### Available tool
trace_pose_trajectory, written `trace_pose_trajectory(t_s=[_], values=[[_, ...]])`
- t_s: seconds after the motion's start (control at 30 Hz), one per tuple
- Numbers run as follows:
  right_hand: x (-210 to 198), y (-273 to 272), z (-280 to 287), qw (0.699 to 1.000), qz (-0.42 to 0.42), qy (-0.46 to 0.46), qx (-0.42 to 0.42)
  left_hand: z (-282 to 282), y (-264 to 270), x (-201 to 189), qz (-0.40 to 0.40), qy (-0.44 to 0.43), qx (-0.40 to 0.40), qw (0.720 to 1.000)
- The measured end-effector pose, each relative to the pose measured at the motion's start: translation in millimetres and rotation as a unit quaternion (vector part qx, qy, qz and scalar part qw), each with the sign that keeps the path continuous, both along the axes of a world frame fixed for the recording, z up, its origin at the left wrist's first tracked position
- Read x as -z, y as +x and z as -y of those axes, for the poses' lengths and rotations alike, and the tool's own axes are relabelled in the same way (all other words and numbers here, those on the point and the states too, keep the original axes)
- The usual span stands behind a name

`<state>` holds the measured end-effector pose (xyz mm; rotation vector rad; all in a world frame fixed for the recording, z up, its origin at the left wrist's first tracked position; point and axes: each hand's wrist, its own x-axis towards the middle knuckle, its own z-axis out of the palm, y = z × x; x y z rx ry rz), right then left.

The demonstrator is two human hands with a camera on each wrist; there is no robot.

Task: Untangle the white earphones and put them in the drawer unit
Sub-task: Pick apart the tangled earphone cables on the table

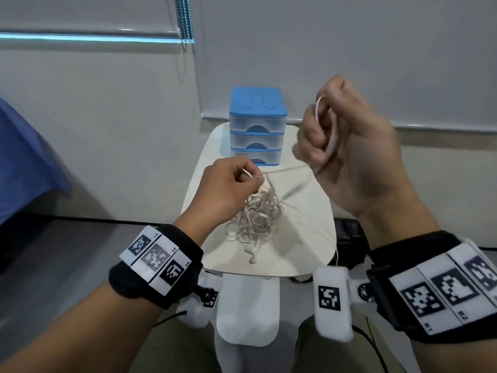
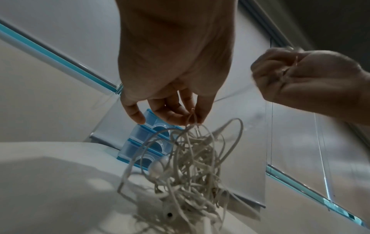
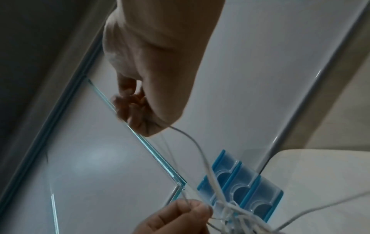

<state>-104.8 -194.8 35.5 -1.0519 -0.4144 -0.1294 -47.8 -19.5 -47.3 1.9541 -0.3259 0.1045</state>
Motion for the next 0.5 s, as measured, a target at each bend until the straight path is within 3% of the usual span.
trace_pose_trajectory(t_s=[0.03, 0.1, 0.13, 0.2, 0.23, 0.27, 0.3, 0.4, 0.43, 0.5], values=[[0.4, 0.3, 0.7, 0.999, -0.024, -0.02, 0.012, -0.6, 0.3, -0.1, 0.002, 0.002, -0.005, 1.0], [9.2, 5.3, 0.7, 0.974, -0.062, -0.201, 0.081, -1.6, 1.4, -1.6, 0.009, 0.004, -0.016, 1.0], [16.0, 8.3, 0.0, 0.931, -0.066, -0.338, 0.118, -1.9, 1.7, -2.7, 0.012, 0.003, -0.02, 1.0], [30.6, 14.0, 0.7, 0.809, -0.049, -0.566, 0.148, -0.6, 0.5, -4.9, 0.024, 0.006, -0.016, 1.0], [35.4, 14.8, 0.7, 0.772, -0.042, -0.616, 0.149, 0.5, -0.7, -5.5, 0.032, 0.013, -0.013, 0.999], [37.7, 14.1, -0.5, 0.764, -0.037, -0.627, 0.152, 1.0, -1.5, -5.3, 0.037, 0.021, -0.01, 0.999], [38.1, 13.1, -1.0, 0.783, -0.029, -0.602, 0.152, 1.3, -1.4, -4.6, 0.039, 0.027, -0.009, 0.999], [23.6, 3.0, -3.6, 0.926, 0.004, -0.363, 0.108, 0.0, 3.2, 1.4, 0.028, 0.034, -0.011, 0.999], [16.0, 0.3, -2.5, 0.952, 0.026, -0.287, 0.099, -1.0, 4.9, 3.3, 0.023, 0.036, -0.013, 0.999], [1.6, -1.7, 2.4, 0.977, 0.056, -0.182, 0.097, -2.7, 5.2, 4.4, 0.015, 0.042, -0.011, 0.999]])
